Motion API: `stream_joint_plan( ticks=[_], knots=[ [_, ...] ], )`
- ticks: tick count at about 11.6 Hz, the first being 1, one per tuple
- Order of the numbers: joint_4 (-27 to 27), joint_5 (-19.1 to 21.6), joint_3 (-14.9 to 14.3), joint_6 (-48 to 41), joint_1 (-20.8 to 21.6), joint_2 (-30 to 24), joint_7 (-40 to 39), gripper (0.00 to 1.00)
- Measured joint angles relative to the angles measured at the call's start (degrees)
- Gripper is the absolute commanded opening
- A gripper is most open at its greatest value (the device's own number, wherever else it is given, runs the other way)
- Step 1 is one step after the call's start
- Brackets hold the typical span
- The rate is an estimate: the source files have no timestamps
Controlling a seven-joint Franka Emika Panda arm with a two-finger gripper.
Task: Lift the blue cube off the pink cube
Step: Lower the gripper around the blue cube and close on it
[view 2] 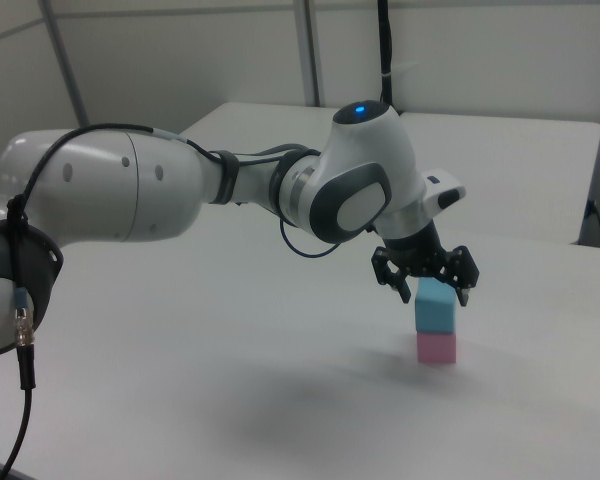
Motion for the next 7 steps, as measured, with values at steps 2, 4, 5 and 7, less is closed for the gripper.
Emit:
stream_joint_plan(
  ticks=[2,4,5,7],
  knots=[
    [0.0,0.0,0.0,0.4,0.0,0.5,0.3,0.84],
    [0.0,0.0,0.0,2.3,0.0,1.2,1.5,0.42],
    [0.0,0.0,0.1,3.0,0.3,1.6,3.0,0.32],
    [0.2,0.0,0.5,3.3,0.5,1.7,4.1,0.28]
  ],
)
